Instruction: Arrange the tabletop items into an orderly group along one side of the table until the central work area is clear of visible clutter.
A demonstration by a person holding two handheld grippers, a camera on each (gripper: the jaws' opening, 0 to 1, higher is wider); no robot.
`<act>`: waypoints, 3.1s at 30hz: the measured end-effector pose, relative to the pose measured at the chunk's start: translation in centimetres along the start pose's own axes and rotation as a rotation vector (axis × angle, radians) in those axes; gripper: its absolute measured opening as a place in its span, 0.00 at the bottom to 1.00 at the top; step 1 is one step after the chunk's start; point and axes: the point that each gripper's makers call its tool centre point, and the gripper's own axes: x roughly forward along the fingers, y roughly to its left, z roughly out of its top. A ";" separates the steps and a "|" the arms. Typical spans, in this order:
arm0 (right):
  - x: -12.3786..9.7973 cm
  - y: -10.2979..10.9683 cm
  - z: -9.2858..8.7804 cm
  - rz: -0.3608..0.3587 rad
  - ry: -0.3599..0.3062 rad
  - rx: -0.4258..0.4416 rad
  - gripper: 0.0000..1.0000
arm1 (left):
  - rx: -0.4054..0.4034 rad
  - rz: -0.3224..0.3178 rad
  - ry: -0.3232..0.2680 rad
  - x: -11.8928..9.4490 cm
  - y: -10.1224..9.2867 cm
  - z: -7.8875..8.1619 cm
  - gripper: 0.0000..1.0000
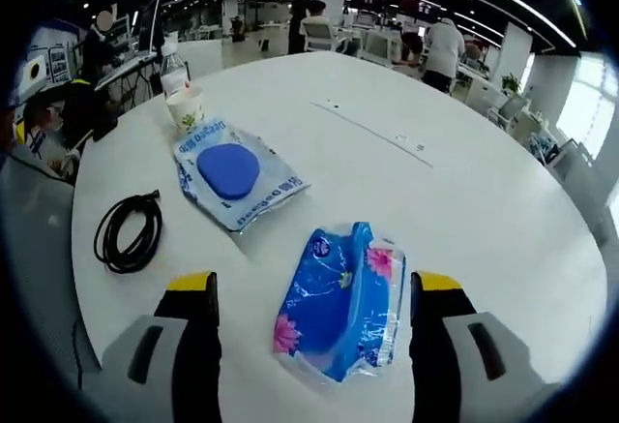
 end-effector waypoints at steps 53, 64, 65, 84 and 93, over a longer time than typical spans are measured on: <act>2.7 -1.5 -2.6 0.029 0.295 -0.044 0.00 | 0.074 0.123 0.080 -4.7 1.7 -5.3 1.00; 1.0 -1.2 -0.6 0.051 0.263 -0.096 0.00 | 0.073 0.110 0.079 -4.7 1.7 -5.3 1.00; 0.9 -1.2 -0.4 0.053 0.260 -0.105 0.00 | 0.072 0.110 0.078 -4.7 1.6 -5.3 1.00; -0.7 0.6 2.9 0.150 0.217 -0.370 0.00 | 0.072 0.109 0.077 -4.8 1.7 -5.4 1.00; -0.6 1.0 3.9 0.174 0.206 -0.509 0.00 | 0.073 0.112 0.084 -4.8 1.8 -5.5 0.99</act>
